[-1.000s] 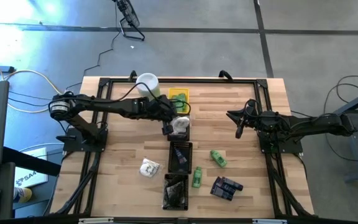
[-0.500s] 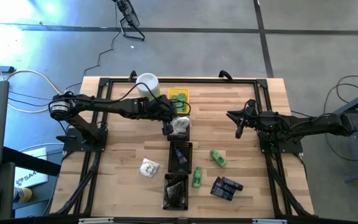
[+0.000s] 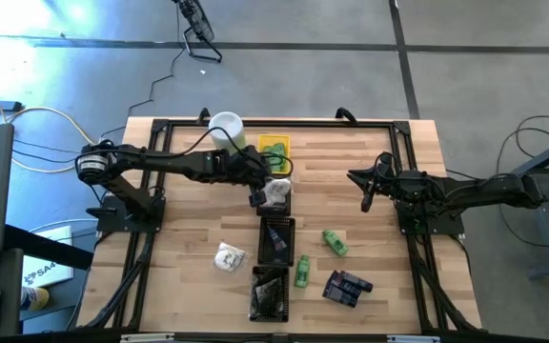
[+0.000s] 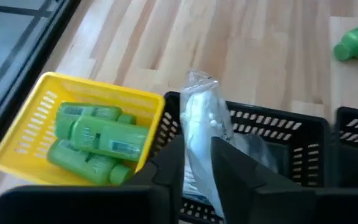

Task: Pick & Place Travel size toiletries
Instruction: Put the left white vanity pack into the top black basket, then put the white vanity pack into the top black basket

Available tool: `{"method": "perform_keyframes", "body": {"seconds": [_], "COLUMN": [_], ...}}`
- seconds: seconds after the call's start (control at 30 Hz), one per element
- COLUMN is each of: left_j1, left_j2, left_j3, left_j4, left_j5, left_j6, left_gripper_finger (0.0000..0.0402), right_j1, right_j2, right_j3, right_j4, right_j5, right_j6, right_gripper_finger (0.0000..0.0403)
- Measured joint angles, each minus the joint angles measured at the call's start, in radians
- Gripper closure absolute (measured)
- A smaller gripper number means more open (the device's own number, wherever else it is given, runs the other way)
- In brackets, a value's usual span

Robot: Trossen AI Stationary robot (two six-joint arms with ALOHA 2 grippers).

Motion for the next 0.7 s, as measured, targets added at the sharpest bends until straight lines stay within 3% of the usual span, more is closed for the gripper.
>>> {"method": "perform_keyframes", "body": {"seconds": [0.3, 0.7], "left_j1": [0.002, 0.0], "left_j2": [0.0, -0.001], "left_j3": [0.004, 0.16], "left_j4": [0.006, 0.001], "left_j5": [-0.21, -0.212], "left_j6": [0.007, -0.02], "left_gripper_finger": [0.0302, 0.0302], "right_j1": [0.0, 0.0], "right_j2": [0.0, 0.0], "right_j3": [0.0, 0.0], "right_j4": [0.0, 0.0], "right_j5": [0.0, 0.0], "right_j6": [0.0, 0.0], "right_gripper_finger": [0.0357, 0.0357]}}
